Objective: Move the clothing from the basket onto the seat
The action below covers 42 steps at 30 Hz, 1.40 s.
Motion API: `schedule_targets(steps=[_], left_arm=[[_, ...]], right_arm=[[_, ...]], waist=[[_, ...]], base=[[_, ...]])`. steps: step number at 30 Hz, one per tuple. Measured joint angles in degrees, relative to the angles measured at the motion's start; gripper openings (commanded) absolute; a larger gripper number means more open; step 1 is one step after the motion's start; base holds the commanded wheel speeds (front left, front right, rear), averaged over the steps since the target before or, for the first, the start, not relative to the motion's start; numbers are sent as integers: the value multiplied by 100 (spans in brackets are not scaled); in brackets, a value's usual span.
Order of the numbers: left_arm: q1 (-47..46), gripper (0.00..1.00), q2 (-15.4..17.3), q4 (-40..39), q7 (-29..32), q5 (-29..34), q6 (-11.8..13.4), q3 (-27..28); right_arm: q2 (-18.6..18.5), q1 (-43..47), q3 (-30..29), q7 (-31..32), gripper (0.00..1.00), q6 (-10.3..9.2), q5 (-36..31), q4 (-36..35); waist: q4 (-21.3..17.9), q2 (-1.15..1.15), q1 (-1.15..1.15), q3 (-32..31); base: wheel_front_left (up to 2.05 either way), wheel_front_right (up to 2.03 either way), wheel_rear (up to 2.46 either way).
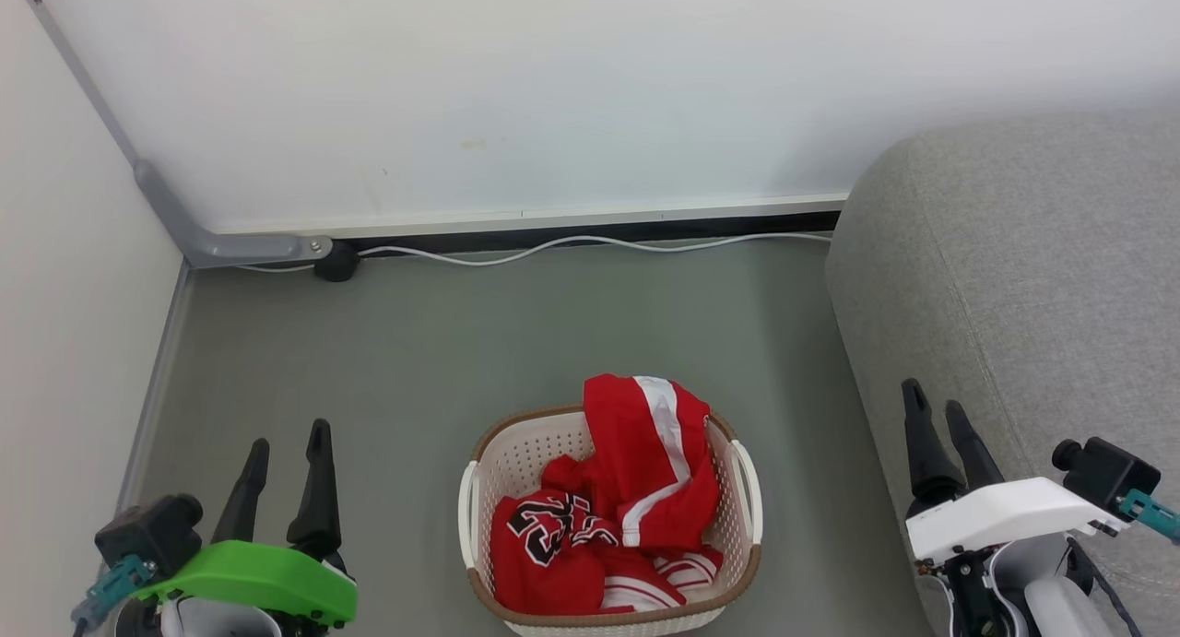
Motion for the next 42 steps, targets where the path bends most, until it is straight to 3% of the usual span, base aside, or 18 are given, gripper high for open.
schedule_targets(steps=[13, 31, 42], left_arm=[[189, 100, 27, -103, -256, 1074, 218, -118], [422, 100, 27, -172, -610, 2373, 320, -309], [489, 100, 22, -90, -719, 2646, 322, -333]], right_arm=[[-14, 113, 256, -264, 100, -141, -893, -18], [-40, 193, 598, -615, 100, -300, -2164, -4], [-58, 224, 686, -732, 100, -308, -2502, 63]], waist=[[5, 0, 0, -19], [22, 0, 0, -39], [26, 0, 0, -44]], base=[[0, 0, 0], [0, 0, 0], [0, 0, 0]])
